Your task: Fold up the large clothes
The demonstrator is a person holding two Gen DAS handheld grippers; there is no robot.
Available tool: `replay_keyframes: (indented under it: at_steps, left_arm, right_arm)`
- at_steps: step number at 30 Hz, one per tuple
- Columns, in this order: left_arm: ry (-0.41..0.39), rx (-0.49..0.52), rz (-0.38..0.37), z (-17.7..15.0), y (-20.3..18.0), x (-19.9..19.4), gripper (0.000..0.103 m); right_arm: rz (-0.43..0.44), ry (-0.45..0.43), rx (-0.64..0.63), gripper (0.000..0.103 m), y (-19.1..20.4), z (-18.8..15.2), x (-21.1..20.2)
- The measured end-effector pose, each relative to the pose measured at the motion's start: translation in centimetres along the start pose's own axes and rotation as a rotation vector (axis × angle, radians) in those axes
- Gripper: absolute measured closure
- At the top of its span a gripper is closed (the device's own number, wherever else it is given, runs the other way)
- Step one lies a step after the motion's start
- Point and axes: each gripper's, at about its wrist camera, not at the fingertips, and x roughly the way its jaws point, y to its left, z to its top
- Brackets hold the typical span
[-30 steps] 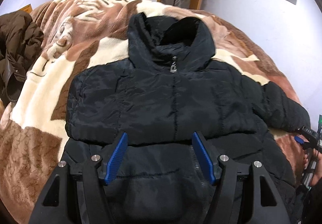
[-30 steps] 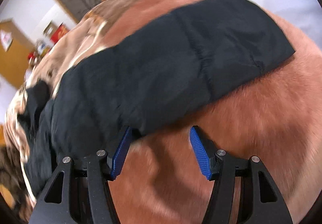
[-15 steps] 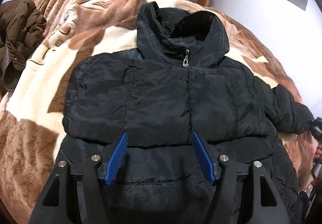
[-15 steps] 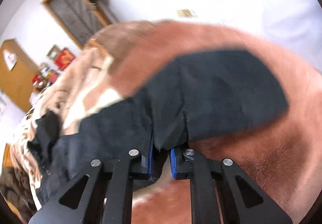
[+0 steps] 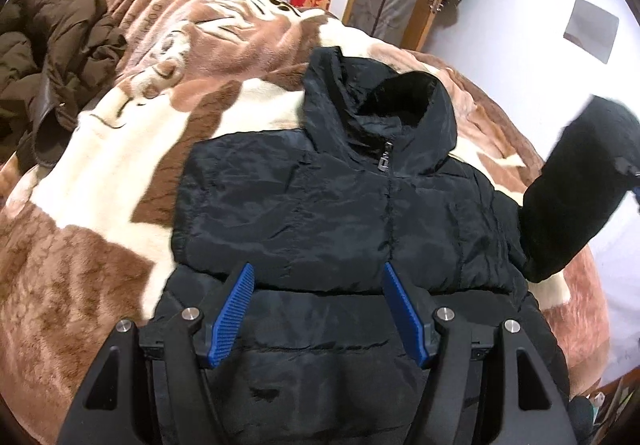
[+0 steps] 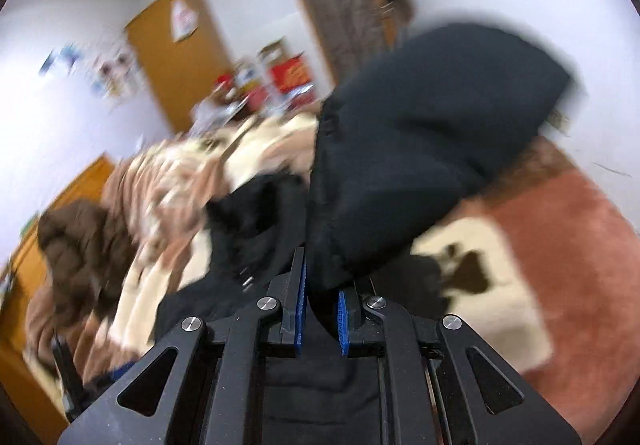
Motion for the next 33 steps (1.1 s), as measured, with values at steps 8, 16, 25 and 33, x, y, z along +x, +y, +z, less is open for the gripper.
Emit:
replay_keyframes:
  at_steps: [8,16,25,33]
  left_arm:
    - [0.0,-0.079,0.046,-0.9,4.7,-0.9,0.034]
    - [-0.007,-0.105,0.05,-0.6,5.9,-1.1,0.034]
    - [-0.007,0.014,-0.036,2.8,-0.3,2.3,0.034]
    - [0.018,0.086,-0.099,5.7,-6.2,9.0,0.035]
  right_arm:
    - [0.062,0.272,-0.116,0.071,5.9,-6.6,12.7]
    - [0.169,0.347,-0.129,0.047,6.2,-8.5,12.3]
    - [-0.027,0.179,-0.014,0.047,-2.3,-4.6,9.0]
    - [-0.125,0.296,0.013,0.065,-6.7,-7.3,15.1]
